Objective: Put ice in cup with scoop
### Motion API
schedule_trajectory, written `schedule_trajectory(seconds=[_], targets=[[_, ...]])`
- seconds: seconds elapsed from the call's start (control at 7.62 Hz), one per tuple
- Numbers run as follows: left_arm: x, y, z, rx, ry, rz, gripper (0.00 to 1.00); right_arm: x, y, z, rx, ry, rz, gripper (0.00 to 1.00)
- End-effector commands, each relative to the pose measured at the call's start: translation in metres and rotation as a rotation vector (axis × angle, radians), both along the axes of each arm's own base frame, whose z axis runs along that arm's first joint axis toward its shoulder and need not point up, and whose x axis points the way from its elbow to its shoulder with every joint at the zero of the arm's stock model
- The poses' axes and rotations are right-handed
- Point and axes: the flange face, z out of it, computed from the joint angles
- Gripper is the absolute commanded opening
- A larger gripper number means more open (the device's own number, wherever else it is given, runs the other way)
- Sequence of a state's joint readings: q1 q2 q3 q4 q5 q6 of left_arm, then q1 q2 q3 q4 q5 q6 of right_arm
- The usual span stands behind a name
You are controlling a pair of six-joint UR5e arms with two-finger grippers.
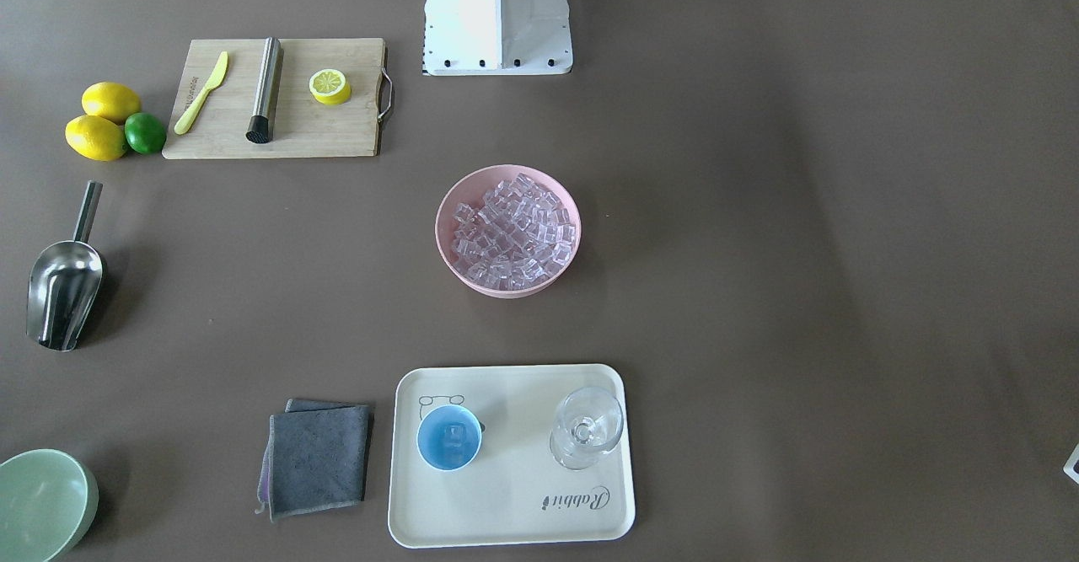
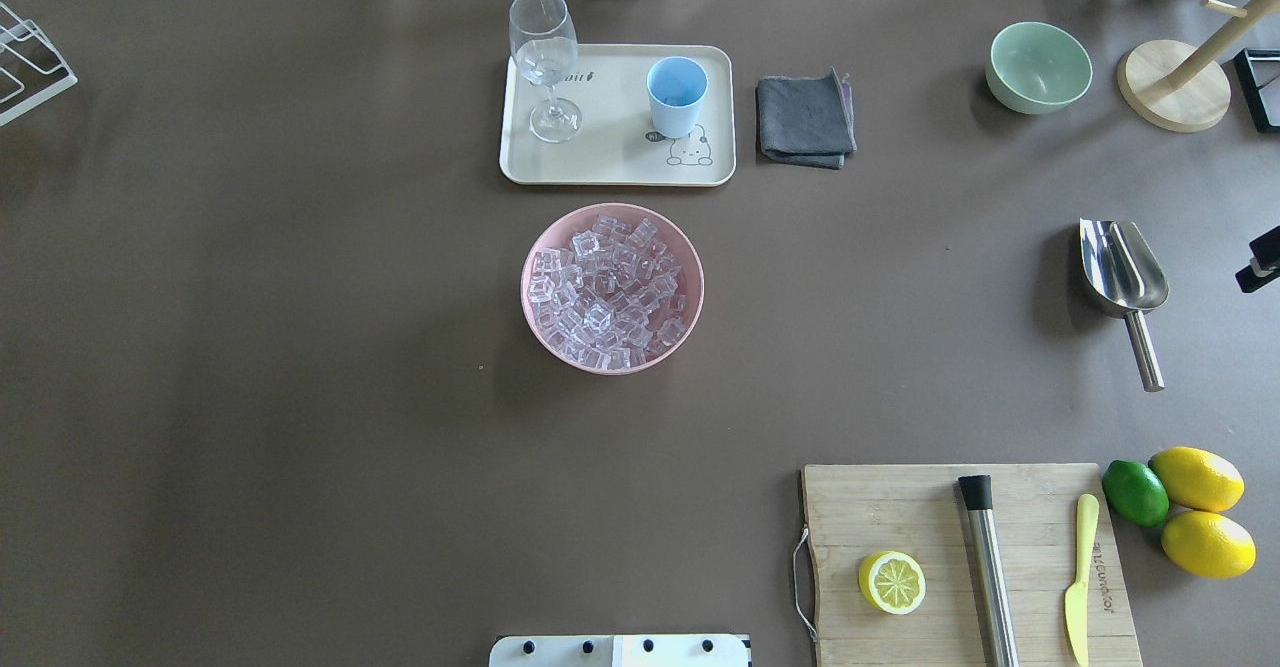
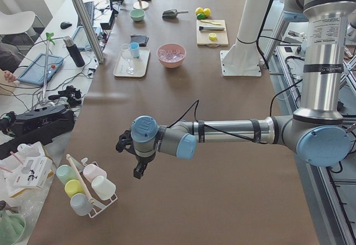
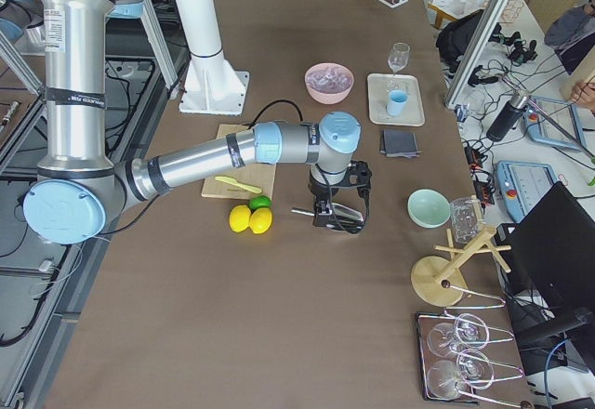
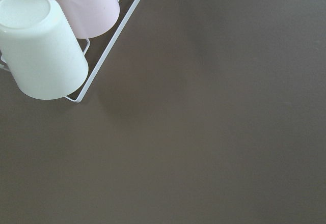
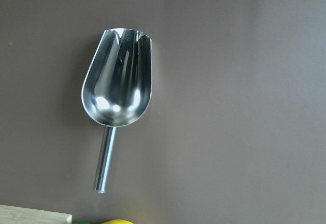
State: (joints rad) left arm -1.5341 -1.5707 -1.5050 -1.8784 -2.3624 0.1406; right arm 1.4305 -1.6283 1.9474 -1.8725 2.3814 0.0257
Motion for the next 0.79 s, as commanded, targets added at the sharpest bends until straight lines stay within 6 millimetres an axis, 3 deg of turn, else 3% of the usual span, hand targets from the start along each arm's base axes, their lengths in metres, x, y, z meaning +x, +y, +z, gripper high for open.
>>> schedule_trajectory(seconds=[0.0,0.13,0.26,0.53,0.66], targets=[[0.000,0.000,-0.001,0.003,0.005,0.001,0.99,0.069,0.009,0.040,0.081,0.003,-0.039,1.00],[0.000,0.001,-0.001,0.001,0.005,0.001,0.99,0.083,0.012,0.070,0.062,0.005,-0.038,1.00],[0.000,0.001,-0.001,0.000,0.005,0.001,0.99,0.093,0.015,0.085,0.099,-0.002,-0.083,1.00],[0.009,-0.001,-0.001,-0.001,0.002,0.015,0.99,0.096,0.020,0.093,0.085,-0.005,-0.081,1.00],[0.013,-0.001,-0.002,-0.001,0.002,0.022,0.99,0.097,0.033,0.107,0.053,0.017,-0.087,1.00]])
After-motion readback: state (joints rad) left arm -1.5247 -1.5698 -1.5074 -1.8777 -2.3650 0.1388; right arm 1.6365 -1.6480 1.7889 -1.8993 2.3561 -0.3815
